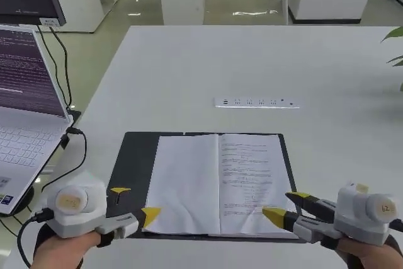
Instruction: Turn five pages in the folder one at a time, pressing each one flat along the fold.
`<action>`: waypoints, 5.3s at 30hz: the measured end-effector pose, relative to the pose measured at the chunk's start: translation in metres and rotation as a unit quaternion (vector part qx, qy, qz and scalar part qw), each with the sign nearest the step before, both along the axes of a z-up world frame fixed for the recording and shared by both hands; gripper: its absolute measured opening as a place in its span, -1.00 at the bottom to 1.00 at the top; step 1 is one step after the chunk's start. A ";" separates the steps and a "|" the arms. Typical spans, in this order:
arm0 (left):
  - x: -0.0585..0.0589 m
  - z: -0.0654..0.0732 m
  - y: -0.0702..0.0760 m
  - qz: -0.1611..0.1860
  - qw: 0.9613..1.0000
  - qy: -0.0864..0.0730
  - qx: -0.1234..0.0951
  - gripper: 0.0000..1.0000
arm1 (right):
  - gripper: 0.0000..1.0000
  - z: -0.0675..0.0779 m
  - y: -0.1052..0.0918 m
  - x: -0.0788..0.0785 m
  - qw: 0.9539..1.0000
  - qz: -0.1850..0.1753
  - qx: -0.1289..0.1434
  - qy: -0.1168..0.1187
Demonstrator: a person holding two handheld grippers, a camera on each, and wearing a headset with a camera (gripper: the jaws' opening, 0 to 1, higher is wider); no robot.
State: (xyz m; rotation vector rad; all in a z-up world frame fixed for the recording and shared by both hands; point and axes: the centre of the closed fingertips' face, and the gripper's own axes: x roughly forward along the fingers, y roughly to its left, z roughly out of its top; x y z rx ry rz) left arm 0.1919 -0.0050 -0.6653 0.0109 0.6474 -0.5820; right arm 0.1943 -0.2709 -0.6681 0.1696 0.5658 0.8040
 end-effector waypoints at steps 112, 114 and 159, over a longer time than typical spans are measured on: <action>0.046 -0.111 -0.294 -0.231 0.967 0.059 0.093 0.51 | 0.38 -0.033 -0.057 -0.064 0.997 -0.029 -0.053 0.047; 0.046 -0.118 -0.292 -0.235 0.964 0.058 0.110 0.48 | 0.38 -0.035 -0.057 -0.065 0.997 -0.027 -0.055 0.050; 0.056 -0.115 -0.280 -0.229 0.969 0.041 0.080 0.11 | 0.00 -0.068 -0.045 0.045 0.993 -0.061 0.041 0.097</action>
